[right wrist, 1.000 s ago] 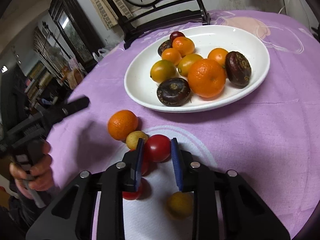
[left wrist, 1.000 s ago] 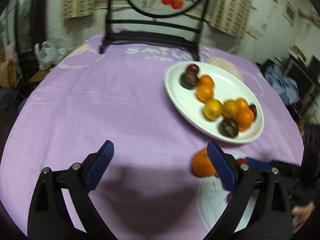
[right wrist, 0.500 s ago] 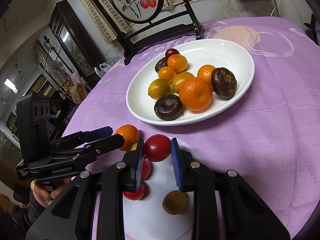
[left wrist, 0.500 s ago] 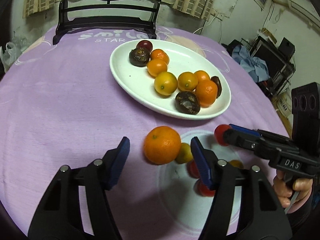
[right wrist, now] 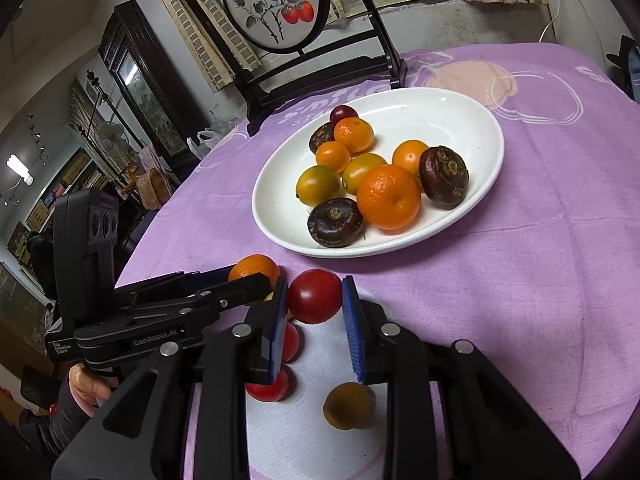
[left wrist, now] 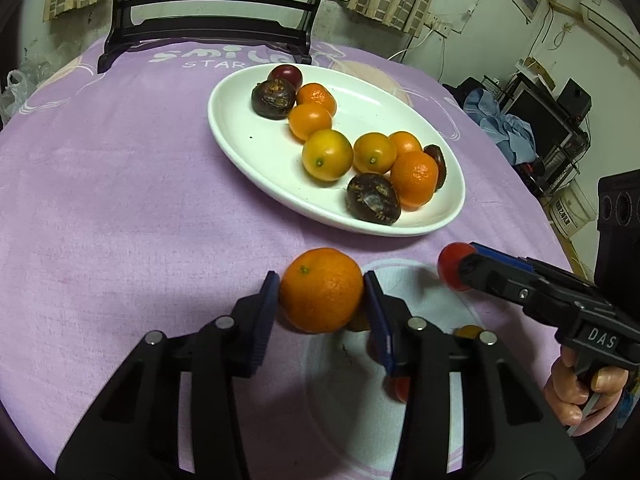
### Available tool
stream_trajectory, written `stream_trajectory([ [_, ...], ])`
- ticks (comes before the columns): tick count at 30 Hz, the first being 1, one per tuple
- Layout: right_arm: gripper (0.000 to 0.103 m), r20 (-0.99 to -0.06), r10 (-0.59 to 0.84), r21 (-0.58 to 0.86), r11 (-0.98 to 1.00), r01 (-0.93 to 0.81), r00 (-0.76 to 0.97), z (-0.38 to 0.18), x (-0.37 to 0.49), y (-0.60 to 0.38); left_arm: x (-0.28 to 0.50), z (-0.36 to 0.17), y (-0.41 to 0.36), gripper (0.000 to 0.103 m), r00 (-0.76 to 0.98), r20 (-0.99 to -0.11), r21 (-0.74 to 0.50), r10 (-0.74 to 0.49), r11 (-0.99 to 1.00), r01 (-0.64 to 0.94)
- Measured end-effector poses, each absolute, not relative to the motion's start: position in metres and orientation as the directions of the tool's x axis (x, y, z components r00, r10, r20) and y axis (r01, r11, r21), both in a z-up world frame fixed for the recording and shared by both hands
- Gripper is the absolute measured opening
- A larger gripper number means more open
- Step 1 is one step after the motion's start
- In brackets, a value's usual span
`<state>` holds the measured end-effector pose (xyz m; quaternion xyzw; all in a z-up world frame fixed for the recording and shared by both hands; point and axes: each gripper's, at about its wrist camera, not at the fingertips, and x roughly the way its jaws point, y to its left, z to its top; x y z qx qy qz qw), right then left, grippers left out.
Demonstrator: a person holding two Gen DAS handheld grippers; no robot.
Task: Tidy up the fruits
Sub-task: 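Grasp a mandarin with the left tool while the right tool grasps a red tomato, then lower the mandarin and red tomato onto the white plate, open both tools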
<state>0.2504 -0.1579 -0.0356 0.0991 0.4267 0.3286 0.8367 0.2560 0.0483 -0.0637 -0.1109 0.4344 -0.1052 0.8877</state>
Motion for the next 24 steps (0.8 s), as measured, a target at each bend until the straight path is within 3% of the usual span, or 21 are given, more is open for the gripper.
stream_trajectory([
  [6,0.028,-0.647,0.636,0.432,0.760,-0.485,0.421,-0.034,0.248,-0.154,0.242,-0.048,0.040,0.043,0.679,-0.710,-0.165,-0.188,0.981,0.100],
  [10,0.028,-0.576,0.694,0.459,0.711,-0.532,0.432,-0.023,0.243,-0.153,0.237,-0.031,0.040,0.043,0.737,-0.657,-0.137,-0.160,0.986,0.093],
  [16,0.028,-0.479,0.590,0.370,0.807,-0.461,0.650,-0.001,0.268,-0.163,0.276,-0.007,0.033,0.043,0.802,-0.591,-0.110,-0.086,0.994,0.026],
  [24,0.028,-0.519,0.542,0.357,0.840,-0.409,0.661,-0.016,0.326,-0.152,0.337,-0.022,0.040,0.043,0.757,-0.652,-0.119,-0.041,0.992,-0.049],
])
